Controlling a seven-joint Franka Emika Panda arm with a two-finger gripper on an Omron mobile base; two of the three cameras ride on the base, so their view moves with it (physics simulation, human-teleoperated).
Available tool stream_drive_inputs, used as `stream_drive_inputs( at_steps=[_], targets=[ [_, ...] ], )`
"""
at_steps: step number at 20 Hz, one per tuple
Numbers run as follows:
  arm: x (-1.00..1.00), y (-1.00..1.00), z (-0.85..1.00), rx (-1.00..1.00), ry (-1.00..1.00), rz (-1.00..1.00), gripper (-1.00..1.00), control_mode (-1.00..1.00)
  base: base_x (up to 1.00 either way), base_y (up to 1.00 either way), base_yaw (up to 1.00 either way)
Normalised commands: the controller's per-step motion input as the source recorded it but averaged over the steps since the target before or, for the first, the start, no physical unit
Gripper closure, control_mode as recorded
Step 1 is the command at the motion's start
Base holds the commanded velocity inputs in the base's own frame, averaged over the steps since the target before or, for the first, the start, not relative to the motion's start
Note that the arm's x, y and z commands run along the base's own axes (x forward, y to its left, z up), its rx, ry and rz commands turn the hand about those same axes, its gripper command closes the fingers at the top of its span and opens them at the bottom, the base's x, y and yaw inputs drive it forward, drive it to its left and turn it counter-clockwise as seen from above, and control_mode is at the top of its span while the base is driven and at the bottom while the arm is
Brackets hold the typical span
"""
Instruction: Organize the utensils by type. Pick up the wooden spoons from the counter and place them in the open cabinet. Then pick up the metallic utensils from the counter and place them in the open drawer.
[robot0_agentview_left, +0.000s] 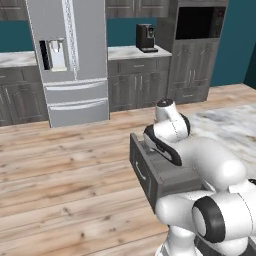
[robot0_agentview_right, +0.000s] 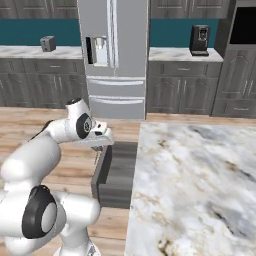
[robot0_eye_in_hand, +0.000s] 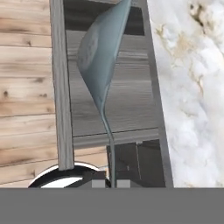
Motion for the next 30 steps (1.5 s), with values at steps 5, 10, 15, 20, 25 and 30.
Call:
stream_drive_inputs(
  at_steps=[5,10,15,20,25,30],
  targets=[
    [0.00,-0.24,-0.50,0.09,0.14,0.00,1.00,-1.00,0.00,0.00,0.00],
    [0.07,-0.02,-0.55,0.00,0.17,0.00,1.00,-1.00,0.00,0.00,0.00],
    [0.15,0.14,-0.30,0.00,0.02,0.00,1.00,-1.00,0.00,0.00,0.00],
    [0.16,0.14,-0.05,0.00,-0.02,0.00,1.00,-1.00,0.00,0.00,0.00],
    [0.19,0.06,-0.09,0.00,-0.02,0.00,1.00,-1.00,0.00,0.00,0.00],
    [0.28,-0.01,-0.24,0.02,-0.01,0.00,1.00,-1.00,0.00,0.00,0.00]
  ],
)
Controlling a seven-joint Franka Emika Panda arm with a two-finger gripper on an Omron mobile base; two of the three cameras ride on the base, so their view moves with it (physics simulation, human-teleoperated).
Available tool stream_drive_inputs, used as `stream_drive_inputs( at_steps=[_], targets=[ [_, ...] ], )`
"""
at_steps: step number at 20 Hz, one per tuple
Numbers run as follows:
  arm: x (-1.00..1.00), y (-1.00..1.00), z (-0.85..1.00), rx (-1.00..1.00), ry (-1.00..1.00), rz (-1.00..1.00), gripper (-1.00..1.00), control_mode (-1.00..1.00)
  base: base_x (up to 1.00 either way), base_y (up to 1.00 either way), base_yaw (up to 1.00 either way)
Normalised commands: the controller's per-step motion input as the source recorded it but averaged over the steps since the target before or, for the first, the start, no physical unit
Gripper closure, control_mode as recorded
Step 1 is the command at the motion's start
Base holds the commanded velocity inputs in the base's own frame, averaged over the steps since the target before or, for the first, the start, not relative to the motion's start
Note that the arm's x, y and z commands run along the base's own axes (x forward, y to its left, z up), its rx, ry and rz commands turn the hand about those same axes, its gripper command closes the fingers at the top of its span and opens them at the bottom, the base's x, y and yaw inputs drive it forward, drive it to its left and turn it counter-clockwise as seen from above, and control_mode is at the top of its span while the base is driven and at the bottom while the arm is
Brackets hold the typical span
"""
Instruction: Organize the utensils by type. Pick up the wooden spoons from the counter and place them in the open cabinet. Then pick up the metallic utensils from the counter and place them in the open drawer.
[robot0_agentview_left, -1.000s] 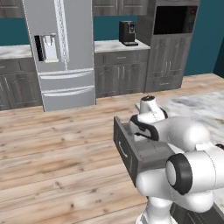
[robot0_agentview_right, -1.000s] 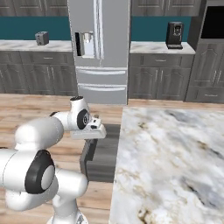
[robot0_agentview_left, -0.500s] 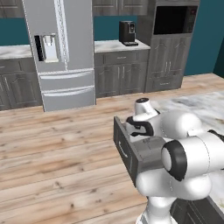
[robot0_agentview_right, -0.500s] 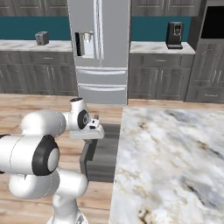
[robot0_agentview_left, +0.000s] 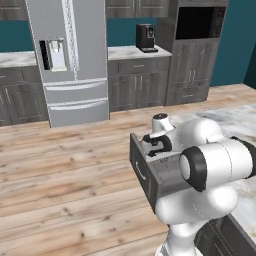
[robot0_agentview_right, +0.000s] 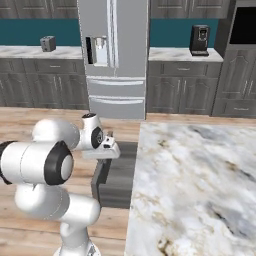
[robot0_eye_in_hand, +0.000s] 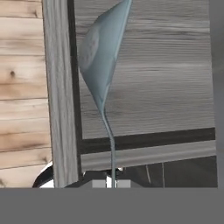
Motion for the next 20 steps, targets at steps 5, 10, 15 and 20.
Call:
stream_drive_inputs(
  at_steps=[5,10,15,20],
  targets=[
    [0.25,-0.04,-0.27,0.04,-0.03,0.00,1.00,-1.00,0.00,0.00,0.00],
    [0.25,-0.02,-0.30,0.03,-0.03,0.00,1.00,-1.00,0.00,0.00,0.00],
    [0.23,0.00,-0.41,0.00,-0.02,0.00,1.00,-1.00,0.00,0.00,0.00],
    [0.30,0.00,-0.41,0.00,0.00,0.00,1.00,-1.00,0.00,0.00,0.00]
  ],
)
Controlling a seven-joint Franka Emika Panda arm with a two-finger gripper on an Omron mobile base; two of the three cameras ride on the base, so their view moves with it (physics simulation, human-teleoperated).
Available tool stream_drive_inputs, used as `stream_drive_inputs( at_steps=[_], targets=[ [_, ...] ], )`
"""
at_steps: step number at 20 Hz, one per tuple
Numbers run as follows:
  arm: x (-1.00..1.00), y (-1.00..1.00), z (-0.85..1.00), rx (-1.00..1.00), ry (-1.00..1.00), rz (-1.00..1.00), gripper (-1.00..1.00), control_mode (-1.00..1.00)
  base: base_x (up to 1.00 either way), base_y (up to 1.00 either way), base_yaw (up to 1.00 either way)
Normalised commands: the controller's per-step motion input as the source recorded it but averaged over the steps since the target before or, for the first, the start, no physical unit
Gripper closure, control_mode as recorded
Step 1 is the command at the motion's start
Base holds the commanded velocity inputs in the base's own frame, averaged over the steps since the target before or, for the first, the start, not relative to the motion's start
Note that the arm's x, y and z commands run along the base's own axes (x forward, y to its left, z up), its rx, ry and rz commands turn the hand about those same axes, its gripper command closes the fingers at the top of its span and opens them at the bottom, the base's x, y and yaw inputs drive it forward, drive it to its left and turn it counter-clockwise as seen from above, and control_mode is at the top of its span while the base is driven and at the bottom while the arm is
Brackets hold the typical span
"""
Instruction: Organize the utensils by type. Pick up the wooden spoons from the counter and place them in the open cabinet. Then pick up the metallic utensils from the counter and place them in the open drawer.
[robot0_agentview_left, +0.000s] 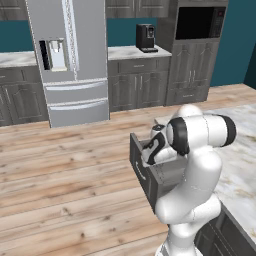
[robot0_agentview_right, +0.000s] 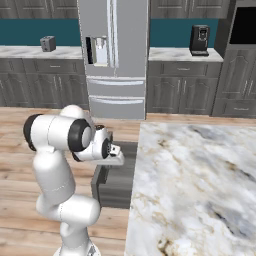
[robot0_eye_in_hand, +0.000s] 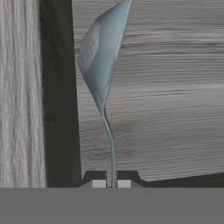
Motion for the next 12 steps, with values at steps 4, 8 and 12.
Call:
stream_drive_inputs(
  at_steps=[4,8,12],
  targets=[
    [0.32,0.00,-0.38,0.00,0.00,0.00,1.00,-1.00,0.00,0.00,0.00],
    [0.28,0.00,-0.41,0.00,-0.01,0.00,1.00,-1.00,0.00,0.00,0.00],
    [0.23,0.03,-0.46,0.00,-0.02,0.00,1.00,-1.00,0.00,0.00,0.00]
  ],
)
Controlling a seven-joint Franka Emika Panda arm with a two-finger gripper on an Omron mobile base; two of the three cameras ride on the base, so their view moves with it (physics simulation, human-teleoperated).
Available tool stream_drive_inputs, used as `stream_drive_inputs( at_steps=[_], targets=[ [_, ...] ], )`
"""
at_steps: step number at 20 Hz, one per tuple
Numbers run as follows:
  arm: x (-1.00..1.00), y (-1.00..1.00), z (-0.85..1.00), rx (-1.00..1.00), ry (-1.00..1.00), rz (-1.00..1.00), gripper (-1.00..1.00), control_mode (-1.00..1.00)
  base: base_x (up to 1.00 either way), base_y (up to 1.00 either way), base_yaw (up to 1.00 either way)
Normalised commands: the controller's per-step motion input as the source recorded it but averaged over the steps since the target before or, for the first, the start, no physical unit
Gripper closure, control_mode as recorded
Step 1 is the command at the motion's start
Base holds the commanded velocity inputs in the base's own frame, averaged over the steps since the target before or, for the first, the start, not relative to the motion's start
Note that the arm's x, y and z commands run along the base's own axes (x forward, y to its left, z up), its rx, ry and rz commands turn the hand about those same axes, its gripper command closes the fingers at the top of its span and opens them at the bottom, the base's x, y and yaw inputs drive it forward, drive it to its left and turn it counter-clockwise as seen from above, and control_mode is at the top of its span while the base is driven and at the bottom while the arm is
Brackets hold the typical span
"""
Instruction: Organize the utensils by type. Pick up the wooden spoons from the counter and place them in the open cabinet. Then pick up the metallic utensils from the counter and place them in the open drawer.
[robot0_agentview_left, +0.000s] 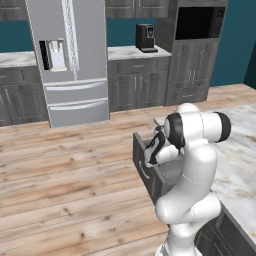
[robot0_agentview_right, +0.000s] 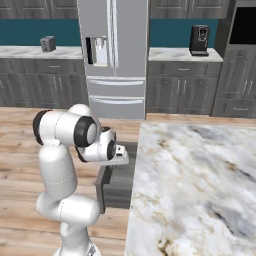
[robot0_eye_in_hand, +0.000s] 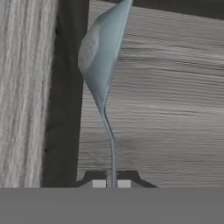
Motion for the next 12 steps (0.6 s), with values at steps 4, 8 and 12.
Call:
stream_drive_inputs(
  at_steps=[4,8,12],
  targets=[
    [0.00,0.62,-0.91,0.05,-0.03,0.00,1.00,-1.00,0.00,0.00,0.00],
    [0.00,0.96,-0.98,0.12,-0.05,0.00,1.00,-1.00,0.00,0.00,0.00],
    [0.00,1.00,-0.96,0.07,-0.08,0.00,1.00,-1.00,0.00,0.00,0.00]
  ],
)
